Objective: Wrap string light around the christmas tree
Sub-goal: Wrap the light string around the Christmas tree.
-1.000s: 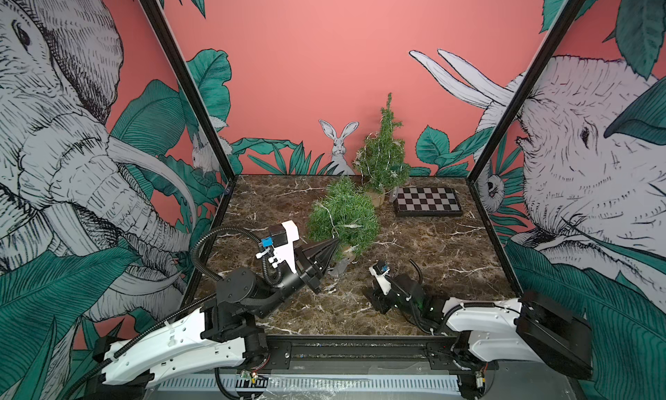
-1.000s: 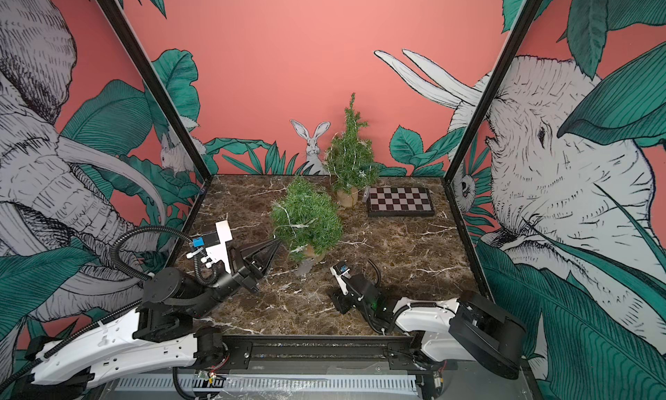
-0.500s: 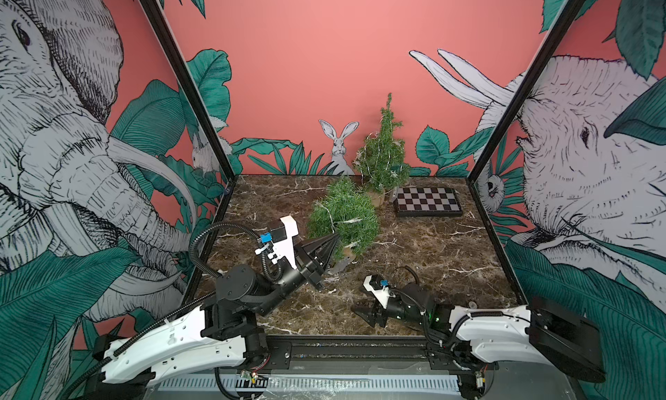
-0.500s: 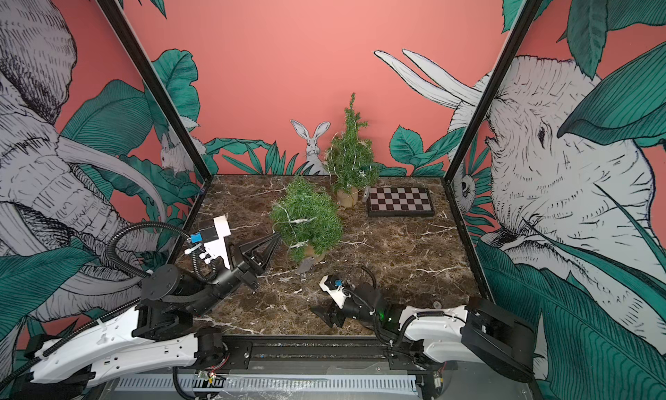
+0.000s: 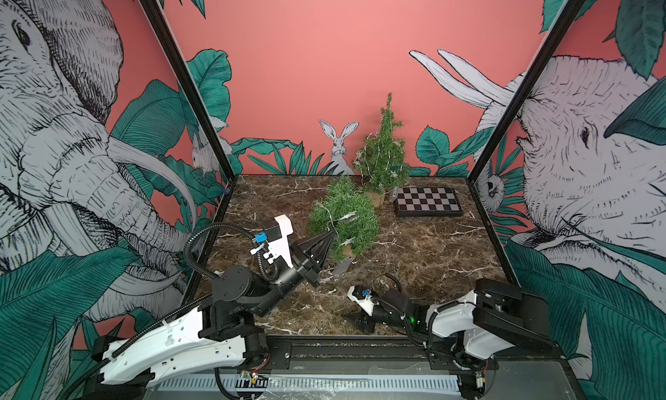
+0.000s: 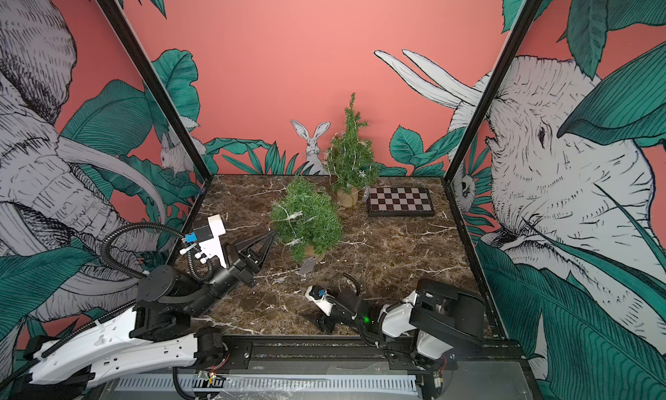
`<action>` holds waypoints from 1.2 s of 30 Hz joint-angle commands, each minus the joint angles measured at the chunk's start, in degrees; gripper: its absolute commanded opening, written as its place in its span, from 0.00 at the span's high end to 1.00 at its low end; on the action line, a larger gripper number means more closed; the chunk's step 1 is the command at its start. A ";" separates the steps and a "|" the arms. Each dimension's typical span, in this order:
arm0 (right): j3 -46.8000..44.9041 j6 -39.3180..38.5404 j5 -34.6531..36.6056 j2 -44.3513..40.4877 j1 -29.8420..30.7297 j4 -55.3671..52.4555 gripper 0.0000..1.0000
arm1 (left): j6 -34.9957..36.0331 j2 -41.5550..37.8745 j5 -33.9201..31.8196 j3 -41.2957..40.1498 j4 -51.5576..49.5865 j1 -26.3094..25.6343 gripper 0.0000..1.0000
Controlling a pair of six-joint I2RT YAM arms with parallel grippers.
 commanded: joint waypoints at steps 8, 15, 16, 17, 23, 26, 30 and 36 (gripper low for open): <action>2.62 -6.89 8.77 -2.06 4.17 8.30 1.00 | -1.09 -2.75 -6.25 0.08 -5.04 -0.01 1.00; 8.46 -14.95 17.60 -23.17 7.07 -26.73 1.00 | -5.11 -3.21 -16.16 2.29 -20.88 -0.01 1.00; 9.24 -15.07 18.16 -26.60 7.08 -31.02 1.00 | -5.64 -3.10 -17.17 2.69 -22.75 -0.01 1.00; 10.03 -15.52 18.75 -29.80 7.17 -34.87 1.00 | -5.95 -3.18 -17.71 2.77 -24.05 0.00 1.00; 20.15 -21.83 23.33 -42.21 7.52 -56.44 1.00 | -3.48 -4.92 -21.45 2.78 -25.76 -0.01 1.00; 27.70 -27.73 25.20 -43.26 7.67 -64.66 1.00 | -1.46 -4.12 -24.88 4.19 -28.11 -0.05 1.00; 36.18 -36.21 26.83 -42.39 7.67 -68.20 1.00 | -6.48 0.76 -39.78 9.63 -41.54 -0.01 1.00; 48.64 -49.58 29.25 -35.86 7.65 -66.59 1.00 | 3.13 7.93 -47.66 12.10 -38.65 1.44 1.00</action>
